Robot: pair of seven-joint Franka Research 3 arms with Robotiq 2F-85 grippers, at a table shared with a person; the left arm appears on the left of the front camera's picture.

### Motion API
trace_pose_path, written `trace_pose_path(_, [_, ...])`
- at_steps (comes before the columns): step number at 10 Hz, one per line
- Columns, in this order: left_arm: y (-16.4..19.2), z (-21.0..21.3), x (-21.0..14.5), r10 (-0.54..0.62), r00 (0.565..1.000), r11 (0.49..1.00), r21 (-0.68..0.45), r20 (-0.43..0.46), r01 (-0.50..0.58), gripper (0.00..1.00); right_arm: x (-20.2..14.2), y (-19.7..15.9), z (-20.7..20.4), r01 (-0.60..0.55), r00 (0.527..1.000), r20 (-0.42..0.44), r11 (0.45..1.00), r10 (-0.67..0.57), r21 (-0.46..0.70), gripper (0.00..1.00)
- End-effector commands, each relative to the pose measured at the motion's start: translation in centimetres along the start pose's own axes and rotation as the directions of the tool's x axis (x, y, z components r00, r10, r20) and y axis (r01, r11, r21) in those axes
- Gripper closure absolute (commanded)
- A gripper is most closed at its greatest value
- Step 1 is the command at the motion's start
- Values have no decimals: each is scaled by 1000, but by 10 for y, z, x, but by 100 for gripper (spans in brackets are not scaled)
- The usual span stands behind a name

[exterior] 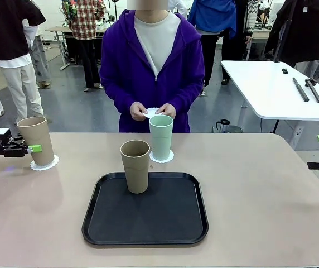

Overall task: Place coasters on the table and set cups on them.
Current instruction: Take one Reusable plastic cup from the Flat Tray and place it on a coaster set by the human.

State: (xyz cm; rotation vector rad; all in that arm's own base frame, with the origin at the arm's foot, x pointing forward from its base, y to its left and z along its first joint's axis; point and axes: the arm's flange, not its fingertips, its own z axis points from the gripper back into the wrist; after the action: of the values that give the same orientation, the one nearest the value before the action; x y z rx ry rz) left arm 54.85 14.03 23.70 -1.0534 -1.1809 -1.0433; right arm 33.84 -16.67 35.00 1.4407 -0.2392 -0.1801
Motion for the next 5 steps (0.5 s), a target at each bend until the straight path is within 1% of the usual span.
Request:
trace_pose_path(1, [0, 6, 2, -42, 999, 998, -43, 17, 43, 15, -3, 1, 1, -7, 1000, -12, 1000, 7, 1, 0])
trace_pose_path(3, [-1, 6, -1, -69, 997, 996, -57, 21, 70, 15, -3, 1, 1, -7, 1000, -12, 1000, 7, 1, 0])
trace_pose_path(5, [2, 4, -4, -75, 997, 995, -61, 14, 75, 15, -3, 1, 1, -7, 1000, -12, 1000, 7, 1, 0])
